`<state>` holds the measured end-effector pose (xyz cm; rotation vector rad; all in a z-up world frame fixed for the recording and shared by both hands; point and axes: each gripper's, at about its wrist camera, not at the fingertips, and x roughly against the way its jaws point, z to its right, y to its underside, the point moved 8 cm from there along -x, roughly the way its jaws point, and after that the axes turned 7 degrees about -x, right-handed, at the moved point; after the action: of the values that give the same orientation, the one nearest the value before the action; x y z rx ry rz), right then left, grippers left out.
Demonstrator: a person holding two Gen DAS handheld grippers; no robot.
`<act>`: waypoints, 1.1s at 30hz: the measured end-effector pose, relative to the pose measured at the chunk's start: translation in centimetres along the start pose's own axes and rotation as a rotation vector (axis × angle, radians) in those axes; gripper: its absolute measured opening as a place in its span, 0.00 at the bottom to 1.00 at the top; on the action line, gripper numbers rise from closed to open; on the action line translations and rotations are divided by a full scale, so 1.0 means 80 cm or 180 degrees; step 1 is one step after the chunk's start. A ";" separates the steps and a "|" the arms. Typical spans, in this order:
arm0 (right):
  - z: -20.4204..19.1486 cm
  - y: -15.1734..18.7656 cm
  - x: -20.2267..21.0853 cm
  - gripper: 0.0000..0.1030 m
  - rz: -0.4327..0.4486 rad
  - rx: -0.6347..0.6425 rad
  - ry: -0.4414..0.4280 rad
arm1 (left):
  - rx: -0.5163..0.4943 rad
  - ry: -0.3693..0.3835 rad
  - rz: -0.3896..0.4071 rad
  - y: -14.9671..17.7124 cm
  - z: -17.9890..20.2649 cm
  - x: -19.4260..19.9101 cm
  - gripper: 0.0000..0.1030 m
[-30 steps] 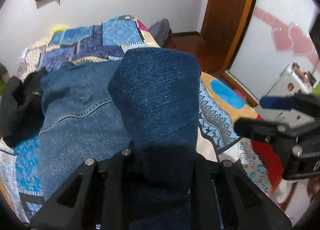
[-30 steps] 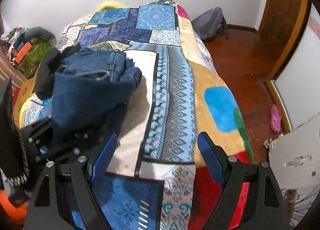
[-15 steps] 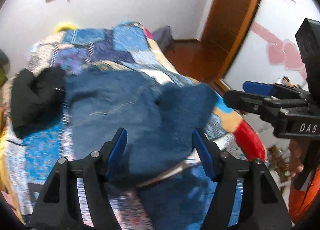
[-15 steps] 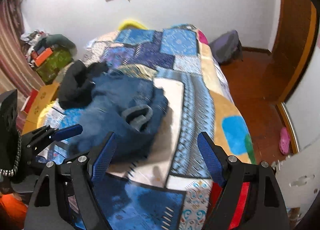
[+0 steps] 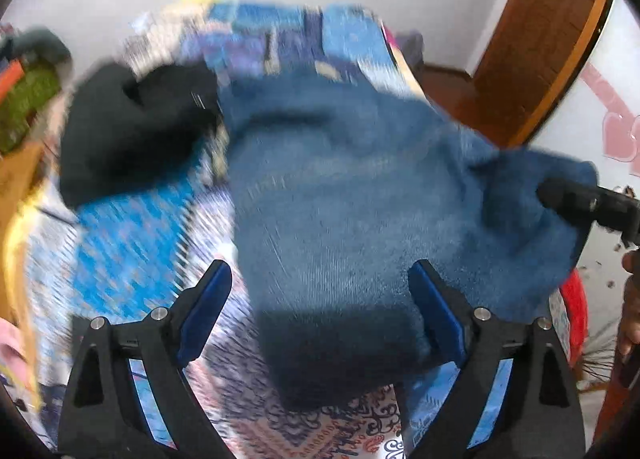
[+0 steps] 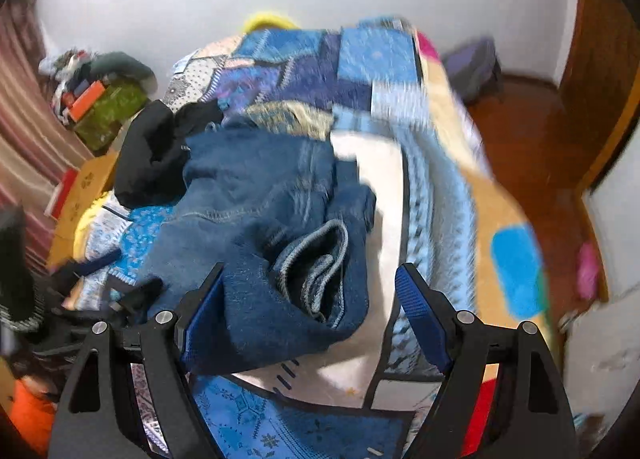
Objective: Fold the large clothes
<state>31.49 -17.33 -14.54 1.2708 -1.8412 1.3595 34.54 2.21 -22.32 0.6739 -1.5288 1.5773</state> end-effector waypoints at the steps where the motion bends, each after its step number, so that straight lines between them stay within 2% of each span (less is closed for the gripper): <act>1: 0.010 0.008 -0.005 0.78 -0.0085 -0.0144 -0.0057 | 0.0053 0.0044 0.0002 0.004 -0.001 -0.003 0.89; 4: 0.028 0.027 -0.012 0.84 -0.0171 -0.0264 -0.0123 | 0.0296 0.0214 -0.0013 0.011 -0.009 -0.012 0.92; 7: 0.032 0.034 -0.008 0.86 -0.0183 -0.0227 -0.0104 | 0.0312 0.0281 -0.0042 0.013 -0.006 -0.015 0.92; 13: 0.017 0.015 0.005 0.86 -0.0274 0.0000 0.0022 | 0.0052 0.0046 0.0068 -0.006 -0.014 0.012 0.92; 17: -0.001 -0.014 0.014 0.88 -0.0171 0.0171 -0.0009 | 0.0094 -0.0055 0.0204 -0.025 -0.038 0.026 0.92; 22: -0.016 -0.050 0.002 0.88 -0.0159 0.0217 -0.0128 | 0.0259 -0.0107 0.0228 -0.045 -0.072 0.026 0.92; 25: -0.016 -0.055 -0.026 0.88 -0.0336 0.0247 -0.0129 | 0.0356 0.0064 0.0182 -0.052 -0.083 0.016 0.92; 27: -0.010 -0.049 -0.049 0.88 -0.0550 0.0201 -0.0143 | 0.0411 0.0279 0.0063 -0.052 -0.087 -0.001 0.92; 29: -0.001 -0.038 -0.067 0.88 -0.0725 0.0173 -0.0131 | 0.0611 0.0497 -0.0138 -0.044 -0.094 -0.025 0.92; 31: 0.013 -0.025 -0.086 0.88 -0.0889 0.0171 -0.0082 | 0.0791 0.0757 -0.0335 -0.034 -0.095 -0.048 0.91; 33: 0.021 -0.017 -0.096 0.88 -0.1007 0.0085 -0.0210 | 0.1011 0.1096 -0.0443 -0.025 -0.094 -0.068 0.91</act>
<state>36.19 -16.06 -20.88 1.5606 -1.5840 1.1854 40.31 8.37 -26.67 0.6263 -0.9720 1.7408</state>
